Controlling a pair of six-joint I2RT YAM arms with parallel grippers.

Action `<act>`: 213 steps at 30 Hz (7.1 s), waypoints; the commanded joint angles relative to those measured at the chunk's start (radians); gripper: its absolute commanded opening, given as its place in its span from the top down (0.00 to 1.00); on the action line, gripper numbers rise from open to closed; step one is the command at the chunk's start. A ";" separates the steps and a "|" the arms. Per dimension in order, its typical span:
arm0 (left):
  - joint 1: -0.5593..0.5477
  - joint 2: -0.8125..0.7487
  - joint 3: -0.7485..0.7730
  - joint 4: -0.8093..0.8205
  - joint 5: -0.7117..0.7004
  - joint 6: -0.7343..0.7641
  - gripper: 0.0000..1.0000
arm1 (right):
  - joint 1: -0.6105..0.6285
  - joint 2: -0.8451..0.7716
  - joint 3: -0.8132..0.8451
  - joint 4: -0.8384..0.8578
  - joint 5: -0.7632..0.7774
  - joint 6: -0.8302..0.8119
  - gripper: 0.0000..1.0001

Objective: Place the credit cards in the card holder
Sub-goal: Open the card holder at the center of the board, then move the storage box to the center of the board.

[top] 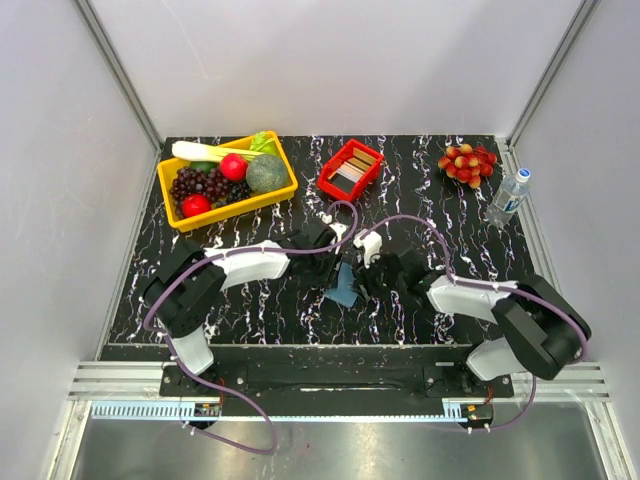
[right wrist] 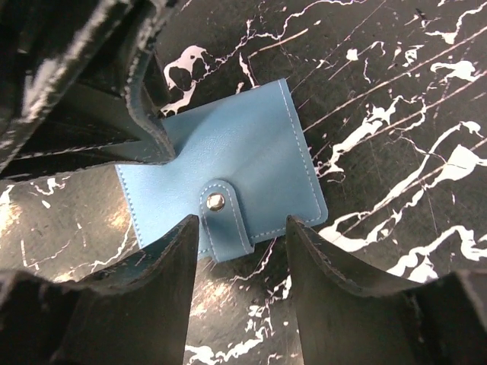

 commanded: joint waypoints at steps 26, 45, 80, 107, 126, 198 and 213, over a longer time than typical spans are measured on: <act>0.082 0.028 0.032 -0.058 0.067 0.101 0.59 | 0.164 0.277 0.169 -0.117 0.109 0.096 0.62; 0.097 0.028 -0.027 0.033 -0.023 -0.106 0.63 | 0.221 0.265 0.181 -0.122 0.102 0.312 1.00; 0.051 -0.130 -0.261 0.129 -0.269 -0.347 0.62 | 0.086 0.296 0.117 0.097 -0.082 0.876 0.88; 0.050 -0.394 -0.336 0.107 -0.129 -0.201 0.31 | 0.024 0.319 0.197 0.021 -0.205 0.705 0.67; 0.007 -0.190 -0.291 -0.012 -0.215 -0.239 0.63 | 0.026 0.266 0.233 -0.133 -0.363 0.593 0.66; -0.064 -0.250 -0.339 -0.040 -0.365 -0.447 0.66 | 0.033 -0.109 -0.098 0.149 -0.338 0.408 0.63; -0.065 -0.556 -0.396 -0.115 -0.373 -0.439 0.28 | -0.017 -0.131 0.060 -0.178 -0.083 0.616 0.48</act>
